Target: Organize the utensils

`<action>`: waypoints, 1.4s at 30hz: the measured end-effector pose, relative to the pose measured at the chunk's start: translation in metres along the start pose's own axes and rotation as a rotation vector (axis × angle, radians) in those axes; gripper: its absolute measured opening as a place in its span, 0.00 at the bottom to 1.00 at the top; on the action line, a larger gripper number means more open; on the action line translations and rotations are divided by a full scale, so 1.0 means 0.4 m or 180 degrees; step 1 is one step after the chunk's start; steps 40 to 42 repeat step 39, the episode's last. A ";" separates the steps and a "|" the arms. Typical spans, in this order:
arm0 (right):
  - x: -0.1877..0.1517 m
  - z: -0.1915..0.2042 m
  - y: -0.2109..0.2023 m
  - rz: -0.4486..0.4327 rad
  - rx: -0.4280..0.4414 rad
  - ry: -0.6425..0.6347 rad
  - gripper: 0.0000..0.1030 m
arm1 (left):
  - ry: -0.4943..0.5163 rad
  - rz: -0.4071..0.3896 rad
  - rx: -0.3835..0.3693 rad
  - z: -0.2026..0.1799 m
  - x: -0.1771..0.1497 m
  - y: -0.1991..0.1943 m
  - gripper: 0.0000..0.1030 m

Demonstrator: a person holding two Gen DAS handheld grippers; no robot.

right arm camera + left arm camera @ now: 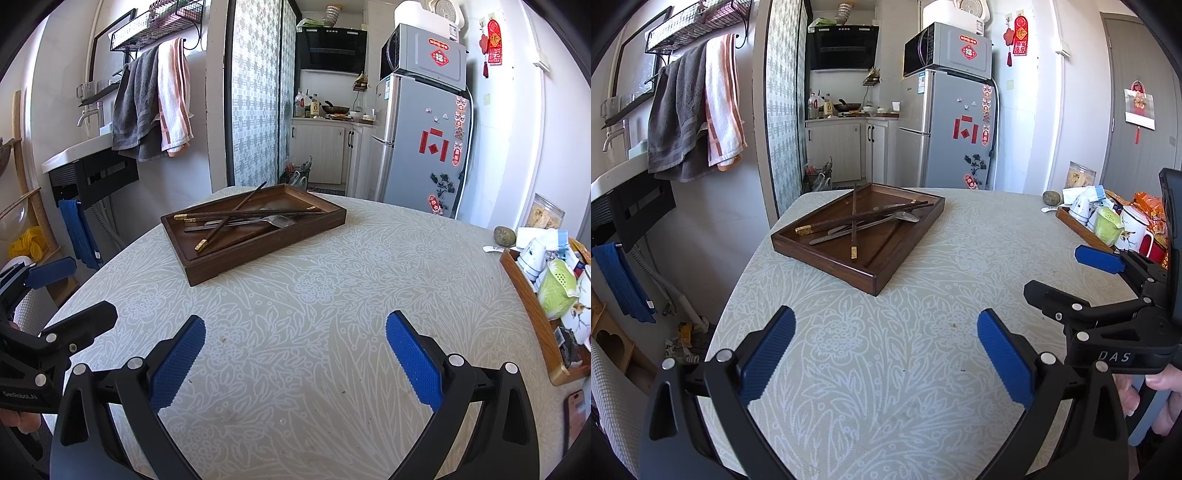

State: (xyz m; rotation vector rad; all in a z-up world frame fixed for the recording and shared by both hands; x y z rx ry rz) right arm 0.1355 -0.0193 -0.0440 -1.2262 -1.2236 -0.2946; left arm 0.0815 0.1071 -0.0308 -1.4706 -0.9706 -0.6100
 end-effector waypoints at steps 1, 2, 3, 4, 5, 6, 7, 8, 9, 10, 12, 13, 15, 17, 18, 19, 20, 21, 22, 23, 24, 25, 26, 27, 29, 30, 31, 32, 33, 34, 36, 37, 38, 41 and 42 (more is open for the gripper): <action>0.001 0.000 0.000 0.0000 -0.0003 0.0000 0.96 | 0.0003 -0.0001 0.0002 -0.002 0.000 0.001 0.97; 0.000 0.000 0.000 0.0003 -0.0003 0.0001 0.96 | 0.0001 -0.0001 0.0002 0.000 0.000 0.000 0.97; 0.000 0.000 0.000 0.0003 0.0000 0.0003 0.96 | 0.0002 0.0000 -0.0002 -0.001 0.000 0.001 0.97; 0.001 0.000 0.000 -0.0001 0.0000 0.0000 0.96 | 0.0001 0.0000 -0.0003 -0.002 0.000 0.001 0.97; 0.001 0.000 -0.001 -0.0002 -0.0003 -0.0001 0.96 | 0.0004 0.0000 -0.0007 0.002 0.000 0.000 0.97; 0.001 -0.001 0.000 -0.0002 -0.0003 -0.0001 0.96 | 0.0003 0.0003 -0.0008 0.001 0.000 0.002 0.97; 0.000 0.000 0.000 0.0000 0.0000 0.0002 0.96 | 0.0002 0.0004 -0.0007 0.001 0.000 0.001 0.97; 0.000 0.000 0.000 0.0001 -0.0001 0.0003 0.96 | 0.0007 0.0003 -0.0011 0.003 0.000 0.000 0.97; 0.000 -0.001 0.000 0.0001 -0.0003 0.0002 0.96 | 0.0009 0.0003 -0.0012 0.002 -0.001 0.000 0.97; 0.000 -0.001 0.000 0.0001 -0.0001 0.0001 0.96 | 0.0006 0.0002 -0.0014 0.002 -0.001 0.000 0.97; 0.000 -0.001 0.000 0.0001 -0.0003 0.0002 0.96 | 0.0009 0.0003 -0.0010 0.002 -0.001 0.000 0.97; 0.000 -0.001 0.000 0.0002 -0.0002 0.0007 0.96 | 0.0010 0.0006 -0.0014 0.002 -0.001 0.000 0.97; 0.001 0.000 -0.001 0.0000 -0.0006 0.0007 0.96 | 0.0013 0.0006 -0.0014 0.002 -0.001 0.001 0.97; 0.001 0.000 -0.001 0.0001 -0.0002 0.0009 0.96 | 0.0007 0.0006 -0.0013 0.002 -0.001 0.001 0.97; 0.001 0.000 -0.001 0.0001 -0.0004 0.0009 0.96 | 0.0007 0.0006 -0.0015 0.004 -0.002 0.001 0.97; 0.001 0.000 -0.001 0.0002 -0.0004 0.0012 0.96 | 0.0013 0.0007 -0.0016 0.003 -0.002 0.001 0.97; 0.001 0.000 -0.001 0.0002 -0.0002 0.0013 0.96 | 0.0014 0.0007 -0.0016 0.003 -0.002 0.001 0.97; 0.001 0.001 -0.001 0.0001 -0.0003 0.0015 0.96 | 0.0017 0.0008 -0.0018 0.004 -0.002 0.001 0.97; 0.001 0.001 -0.001 0.0001 -0.0006 0.0012 0.96 | 0.0021 0.0010 -0.0019 0.003 -0.003 0.002 0.97; 0.001 0.001 -0.001 0.0002 -0.0006 0.0013 0.96 | 0.0025 0.0013 -0.0022 0.004 -0.004 0.002 0.97; 0.001 0.001 -0.002 0.0004 -0.0002 0.0017 0.96 | 0.0024 0.0019 -0.0025 0.004 -0.004 0.002 0.97; 0.001 0.001 -0.002 0.0003 -0.0002 0.0017 0.96 | 0.0028 0.0025 -0.0034 0.004 -0.005 0.003 0.97; 0.001 0.001 -0.002 0.0002 -0.0007 0.0015 0.96 | 0.0036 0.0027 -0.0038 0.003 -0.005 0.003 0.97; 0.001 0.001 -0.002 0.0001 -0.0005 0.0016 0.96 | 0.0040 0.0028 -0.0042 0.002 -0.006 0.003 0.97; 0.001 0.001 -0.002 0.0002 -0.0004 0.0015 0.96 | 0.0042 0.0027 -0.0047 0.002 -0.006 0.001 0.97; 0.001 0.001 -0.001 0.0004 -0.0002 0.0015 0.96 | 0.0039 0.0033 -0.0051 0.002 -0.006 0.001 0.97; 0.002 0.000 -0.002 0.0004 -0.0002 0.0015 0.96 | 0.0031 0.0046 -0.0064 0.001 -0.007 0.002 0.97; 0.001 0.001 -0.001 0.0001 -0.0004 0.0015 0.96 | 0.0022 0.0057 -0.0066 0.002 -0.007 0.003 0.97; 0.002 0.000 -0.002 0.0000 -0.0005 0.0018 0.96 | 0.0012 0.0067 -0.0063 0.004 -0.007 0.004 0.97; 0.001 0.000 -0.001 0.0001 -0.0004 0.0018 0.96 | -0.0001 0.0070 -0.0059 0.006 -0.007 0.005 0.97; 0.002 0.001 -0.002 0.0000 -0.0007 0.0021 0.96 | -0.0011 0.0067 -0.0050 0.007 -0.007 0.003 0.97; 0.002 0.003 -0.004 -0.0001 -0.0008 0.0024 0.96 | -0.0007 0.0067 -0.0047 0.008 -0.007 0.004 0.97; 0.002 0.003 -0.004 -0.0002 -0.0007 0.0025 0.96 | -0.0007 0.0067 -0.0044 0.008 -0.007 0.003 0.97; 0.003 0.003 -0.004 -0.0002 -0.0006 0.0025 0.96 | -0.0008 0.0070 -0.0045 0.007 -0.007 0.003 0.97; 0.003 0.003 -0.004 -0.0002 -0.0006 0.0025 0.96 | -0.0008 0.0070 -0.0045 0.007 -0.007 0.003 0.97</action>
Point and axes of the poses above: each gripper's, at about its wrist camera, not at the fingertips, and y roughly the way its jaws point, z to its left, x to its top, the point moved 9 cm from there along y, roughly the way its jaws point, and after that the axes turned 9 degrees about -y, right-handed, at the moved point
